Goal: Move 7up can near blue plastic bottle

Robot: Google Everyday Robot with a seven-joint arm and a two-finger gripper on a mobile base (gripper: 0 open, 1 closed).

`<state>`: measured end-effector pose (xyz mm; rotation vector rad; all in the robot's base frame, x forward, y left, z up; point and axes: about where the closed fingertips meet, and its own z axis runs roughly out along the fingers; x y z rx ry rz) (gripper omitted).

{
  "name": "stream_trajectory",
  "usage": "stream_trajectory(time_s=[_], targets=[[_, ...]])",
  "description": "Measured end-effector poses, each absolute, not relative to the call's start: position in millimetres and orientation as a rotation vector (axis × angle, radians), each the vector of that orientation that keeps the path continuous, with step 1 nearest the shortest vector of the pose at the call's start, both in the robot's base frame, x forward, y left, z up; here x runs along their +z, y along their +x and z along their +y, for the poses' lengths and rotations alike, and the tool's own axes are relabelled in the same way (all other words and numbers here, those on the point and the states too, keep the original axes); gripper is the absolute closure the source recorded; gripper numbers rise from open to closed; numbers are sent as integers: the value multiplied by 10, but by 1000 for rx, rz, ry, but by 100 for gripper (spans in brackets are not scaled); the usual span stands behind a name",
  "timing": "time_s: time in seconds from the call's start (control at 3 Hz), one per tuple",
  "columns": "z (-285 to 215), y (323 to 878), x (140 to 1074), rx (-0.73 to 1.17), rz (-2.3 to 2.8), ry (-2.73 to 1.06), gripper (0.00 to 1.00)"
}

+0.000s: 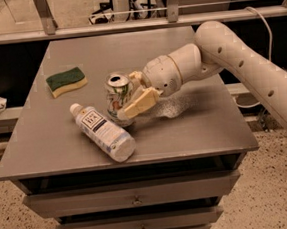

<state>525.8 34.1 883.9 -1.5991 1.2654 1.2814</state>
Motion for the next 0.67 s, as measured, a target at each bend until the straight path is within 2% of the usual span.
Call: stream_trajectory(time_s=[0.33,0.67], targets=[[394,5158,8766,1311,1247,-1633,0],[383,5160,8710,1312,1247,-1654,0]])
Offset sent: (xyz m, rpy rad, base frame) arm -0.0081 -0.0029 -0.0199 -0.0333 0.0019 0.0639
